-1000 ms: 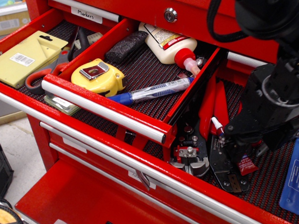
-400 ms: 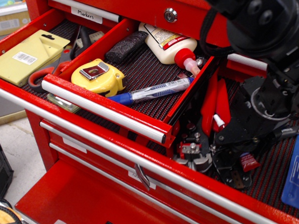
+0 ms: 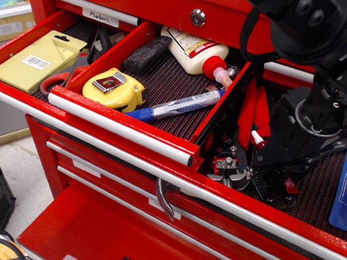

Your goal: Pick up glue and put into drawer

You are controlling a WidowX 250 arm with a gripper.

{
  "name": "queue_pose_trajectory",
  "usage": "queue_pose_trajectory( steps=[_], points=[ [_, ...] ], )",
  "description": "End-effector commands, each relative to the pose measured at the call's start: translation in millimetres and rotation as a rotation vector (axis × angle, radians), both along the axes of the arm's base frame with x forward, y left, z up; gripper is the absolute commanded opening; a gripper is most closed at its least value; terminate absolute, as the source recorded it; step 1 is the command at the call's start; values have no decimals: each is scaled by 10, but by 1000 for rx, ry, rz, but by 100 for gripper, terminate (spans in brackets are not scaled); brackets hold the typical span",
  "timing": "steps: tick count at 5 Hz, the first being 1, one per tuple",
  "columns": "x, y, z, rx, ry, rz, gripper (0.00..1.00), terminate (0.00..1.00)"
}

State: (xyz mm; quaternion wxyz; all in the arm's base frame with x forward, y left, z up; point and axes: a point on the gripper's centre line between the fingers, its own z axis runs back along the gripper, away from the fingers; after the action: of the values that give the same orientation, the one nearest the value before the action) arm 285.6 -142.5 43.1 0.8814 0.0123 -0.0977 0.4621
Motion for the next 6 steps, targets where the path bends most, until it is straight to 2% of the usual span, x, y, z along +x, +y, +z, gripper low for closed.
queue_pose_trajectory(
  steps=[1,2,3,4,5,6],
  points=[
    [45,51,538,63,37,-88,0,0],
    [70,347,994,183,88,-146,0,0],
    [160,759,1186,259,94,-226,0,0],
    [262,1142,1259,305,72,-285,0,0],
    [341,1417,1235,301,63,-346,0,0],
    [341,1417,1235,301,63,-346,100,0]
  ],
)
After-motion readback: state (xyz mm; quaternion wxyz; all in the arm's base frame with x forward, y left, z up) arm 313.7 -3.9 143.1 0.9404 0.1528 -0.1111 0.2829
